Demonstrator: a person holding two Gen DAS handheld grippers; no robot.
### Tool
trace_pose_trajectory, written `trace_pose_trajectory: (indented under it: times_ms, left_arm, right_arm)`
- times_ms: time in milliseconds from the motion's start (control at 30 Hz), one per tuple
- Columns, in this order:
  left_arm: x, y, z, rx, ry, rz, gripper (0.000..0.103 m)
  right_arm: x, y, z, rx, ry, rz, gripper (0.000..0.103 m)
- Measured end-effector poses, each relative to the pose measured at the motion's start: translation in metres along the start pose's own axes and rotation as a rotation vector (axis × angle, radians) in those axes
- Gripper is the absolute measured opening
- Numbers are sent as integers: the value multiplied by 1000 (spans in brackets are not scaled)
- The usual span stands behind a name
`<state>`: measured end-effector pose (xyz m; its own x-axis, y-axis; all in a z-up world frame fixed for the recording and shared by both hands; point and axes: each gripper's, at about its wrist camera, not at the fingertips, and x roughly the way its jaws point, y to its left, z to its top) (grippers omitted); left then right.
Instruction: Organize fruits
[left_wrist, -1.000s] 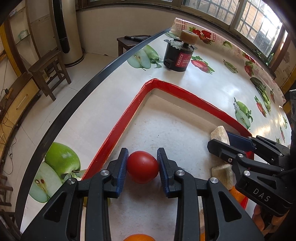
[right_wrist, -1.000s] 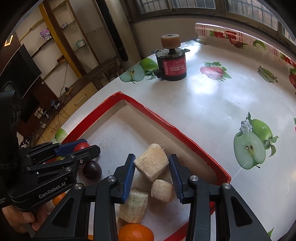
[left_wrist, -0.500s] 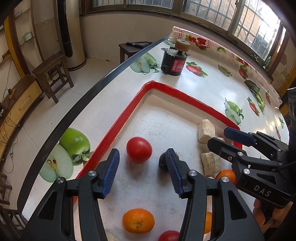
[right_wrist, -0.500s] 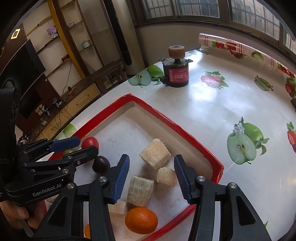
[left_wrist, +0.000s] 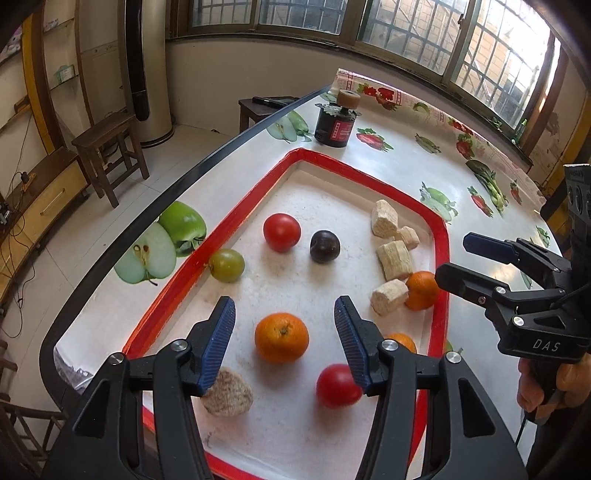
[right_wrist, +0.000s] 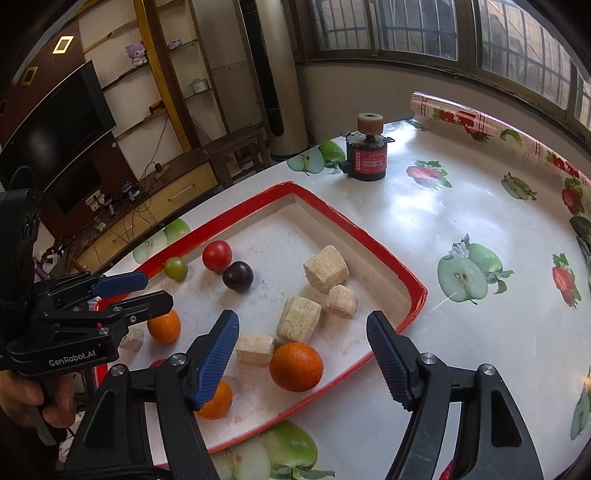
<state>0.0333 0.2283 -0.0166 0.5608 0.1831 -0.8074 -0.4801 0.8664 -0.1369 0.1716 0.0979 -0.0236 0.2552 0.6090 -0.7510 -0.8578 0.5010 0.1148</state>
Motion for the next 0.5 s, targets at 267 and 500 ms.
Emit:
trace_pose_trajectory:
  times_ms: [267,500]
  left_arm:
    - [-30,-7,-25,24,-57,2,74]
    - [-47,-14,-40,59,-73,9,74]
  right_arm:
    - [-25,13,-24,-91,-29,-1,83]
    - [-43,29,-40,-196,-47,8,83]
